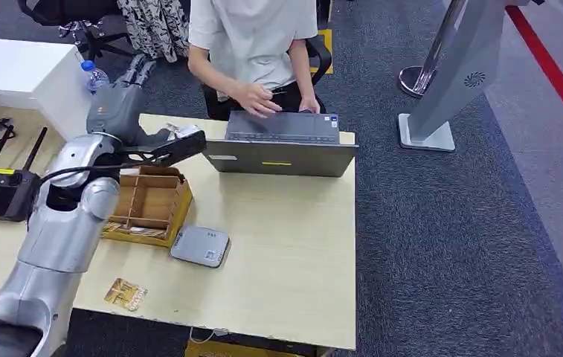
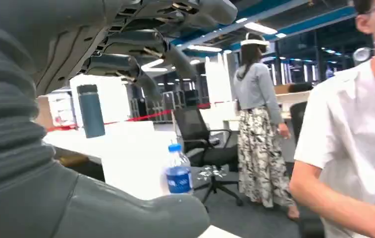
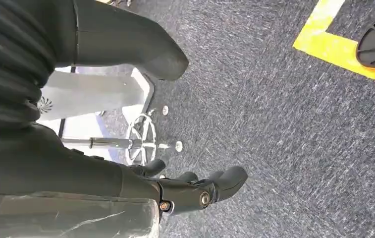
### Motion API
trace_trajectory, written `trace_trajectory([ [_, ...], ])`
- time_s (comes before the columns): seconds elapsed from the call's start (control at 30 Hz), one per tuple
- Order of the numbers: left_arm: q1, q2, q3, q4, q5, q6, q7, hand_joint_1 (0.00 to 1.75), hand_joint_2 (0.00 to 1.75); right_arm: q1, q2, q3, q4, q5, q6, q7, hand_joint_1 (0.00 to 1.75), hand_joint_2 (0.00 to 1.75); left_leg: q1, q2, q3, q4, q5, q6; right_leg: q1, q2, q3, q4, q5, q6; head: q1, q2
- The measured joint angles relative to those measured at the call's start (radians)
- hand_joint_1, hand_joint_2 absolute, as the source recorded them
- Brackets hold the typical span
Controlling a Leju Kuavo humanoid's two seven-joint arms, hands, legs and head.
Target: Pass the card to the sensor for recognition and then transmit it.
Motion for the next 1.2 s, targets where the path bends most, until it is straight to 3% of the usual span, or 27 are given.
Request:
trace_trajectory([
  [0.17, 0.095, 0.041, 0.000, -0.119, 0.103, -0.087, -0.048, 0.00, 1.75, 0.004, 0.000, -0.011, 0.000, -0.030, -0.010, 0.000, 0.00, 1.75, 0.000, 0.001, 0.000, 0.000, -0.001, 0.000, 0.000, 0.002, 0.000, 0.000, 0.000, 0.000, 0.000, 0.000],
  [0.27, 0.169, 0.129, -0.013, -0.188, 0.156, -0.149, -0.085, 0.00, 1.75, 0.009, 0.000, -0.029, 0.000, -0.046, -0.012, 0.000, 0.00, 1.75, 0.000, 0.004, 0.001, -0.001, -0.001, 0.000, 0.000, 0.003, -0.001, 0.000, -0.001, -0.001, 0.000, 0.000],
  [0.47, 0.286, 0.317, -0.075, -0.262, 0.179, -0.181, -0.132, 0.00, 1.75, 0.014, 0.000, -0.057, -0.001, -0.055, -0.015, -0.005, 0.00, 1.75, 0.000, 0.004, 0.001, -0.003, -0.001, 0.000, 0.000, 0.003, -0.001, 0.000, -0.001, -0.002, 0.000, 0.000],
  [0.6, 0.349, 0.384, -0.106, -0.270, 0.176, -0.176, -0.125, 0.00, 1.75, 0.014, 0.000, -0.071, -0.002, -0.054, -0.016, -0.012, 0.00, 1.75, 0.000, 0.004, 0.001, -0.003, -0.001, 0.000, 0.000, 0.003, -0.001, 0.000, -0.002, -0.002, 0.000, 0.000],
  [0.8, 0.427, 0.416, -0.113, -0.256, 0.114, -0.106, -0.081, 0.00, 1.75, 0.011, 0.000, -0.074, -0.005, -0.051, -0.026, -0.036, 0.00, 1.75, 0.000, 0.003, 0.001, -0.003, -0.001, 0.000, 0.000, 0.003, -0.001, 0.000, -0.002, -0.002, 0.000, 0.000],
  [1.07, 0.462, 0.420, -0.114, -0.237, 0.101, -0.086, -0.078, 0.00, 1.75, 0.004, 0.000, -0.077, -0.005, -0.051, -0.032, -0.043, 0.00, 1.75, 0.000, 0.003, 0.001, -0.003, -0.001, 0.000, 0.000, 0.002, -0.001, 0.000, -0.001, -0.002, 0.000, 0.000],
  [1.2, 0.508, 0.406, -0.110, -0.235, 0.048, 0.008, -0.097, 0.00, 1.75, 0.003, 0.000, -0.077, -0.005, -0.050, -0.038, -0.058, 0.00, 1.75, 0.000, 0.004, 0.001, -0.003, -0.001, 0.000, 0.000, 0.002, -0.001, 0.000, -0.002, -0.002, 0.000, 0.000],
])
